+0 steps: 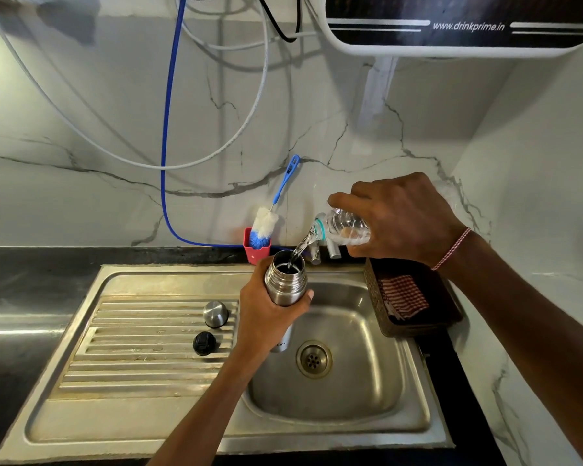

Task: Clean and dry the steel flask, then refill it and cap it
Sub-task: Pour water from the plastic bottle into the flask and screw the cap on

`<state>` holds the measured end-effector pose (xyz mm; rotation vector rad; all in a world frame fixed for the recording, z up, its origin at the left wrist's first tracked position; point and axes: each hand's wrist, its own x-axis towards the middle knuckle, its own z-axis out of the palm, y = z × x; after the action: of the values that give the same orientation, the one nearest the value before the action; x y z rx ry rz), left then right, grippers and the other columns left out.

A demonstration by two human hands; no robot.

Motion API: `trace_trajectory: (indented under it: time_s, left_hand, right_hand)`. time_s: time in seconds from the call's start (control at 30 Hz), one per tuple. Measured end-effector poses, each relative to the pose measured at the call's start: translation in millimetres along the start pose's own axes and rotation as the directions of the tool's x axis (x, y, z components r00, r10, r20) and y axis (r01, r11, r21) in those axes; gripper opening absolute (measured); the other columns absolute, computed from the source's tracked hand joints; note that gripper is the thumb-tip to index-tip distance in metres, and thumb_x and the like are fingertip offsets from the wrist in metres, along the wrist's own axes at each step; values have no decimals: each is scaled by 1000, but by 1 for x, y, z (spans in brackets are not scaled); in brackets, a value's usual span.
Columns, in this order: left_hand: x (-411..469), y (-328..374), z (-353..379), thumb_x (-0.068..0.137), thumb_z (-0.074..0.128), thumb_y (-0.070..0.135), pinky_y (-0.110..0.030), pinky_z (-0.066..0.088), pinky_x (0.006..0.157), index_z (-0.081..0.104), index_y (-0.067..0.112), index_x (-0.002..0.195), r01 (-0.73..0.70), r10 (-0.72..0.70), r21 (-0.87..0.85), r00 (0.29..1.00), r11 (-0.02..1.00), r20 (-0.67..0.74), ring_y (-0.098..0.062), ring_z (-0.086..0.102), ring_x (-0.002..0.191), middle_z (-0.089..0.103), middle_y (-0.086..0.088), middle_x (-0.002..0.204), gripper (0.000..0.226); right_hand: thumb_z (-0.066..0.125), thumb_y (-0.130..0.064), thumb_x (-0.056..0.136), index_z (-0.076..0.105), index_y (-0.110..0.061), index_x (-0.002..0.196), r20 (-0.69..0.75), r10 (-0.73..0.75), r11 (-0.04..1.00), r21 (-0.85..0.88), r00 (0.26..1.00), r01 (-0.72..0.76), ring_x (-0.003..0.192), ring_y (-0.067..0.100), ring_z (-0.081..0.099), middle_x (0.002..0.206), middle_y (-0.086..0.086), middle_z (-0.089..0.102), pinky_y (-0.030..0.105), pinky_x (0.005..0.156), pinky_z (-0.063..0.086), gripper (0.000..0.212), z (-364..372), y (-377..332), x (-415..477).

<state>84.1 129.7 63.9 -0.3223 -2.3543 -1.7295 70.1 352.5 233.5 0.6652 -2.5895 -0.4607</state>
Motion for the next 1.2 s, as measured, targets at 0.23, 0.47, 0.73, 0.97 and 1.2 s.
trace_trajectory:
  time_s: [0.23,0.47,0.73,0.97,1.2]
  left_hand:
    - [0,1,-1,66,97,21,-9,52,78,53,42,116,-3,3,-2,1000,1000,0,6,67,97,69,20,105,70]
    - [-3,1,-3,66,97,23,-11,53,78,53,44,115,-6,6,-7,1000,1000,5,5,67,98,69,29,105,69]
    - [-5,2,-7,64,98,24,-10,52,81,53,44,115,-27,27,-7,1000,1000,15,5,67,99,65,36,110,71]
    - [-11,-3,-9,65,98,20,-18,56,83,56,39,119,-43,43,-29,999,999,13,-7,70,98,69,23,109,71]
    - [-18,-10,-10,64,98,18,-14,54,79,54,42,115,-36,36,-3,999,999,23,-4,69,95,68,26,107,71]
  right_hand:
    - [66,-65,73,60,-28,121,-1,-7,1000,-10,1000,7,65,24,64,86,-4,67,30,57,47,61,-1,2,2]
    - [63,-66,74,57,-29,124,15,-17,1000,-16,1000,17,68,24,63,89,-3,67,34,60,51,62,-1,3,5]
    - [72,-64,69,60,-30,118,5,-12,1000,-3,1000,12,64,24,61,84,-5,65,32,56,48,61,0,-4,7]
    - [42,-69,73,60,-30,117,-9,-31,999,39,999,32,63,23,61,84,-4,65,31,54,47,62,6,-11,1]
    - [70,-64,71,58,-30,120,-30,-69,995,66,997,71,66,24,63,88,-2,65,34,54,50,60,16,-12,-6]
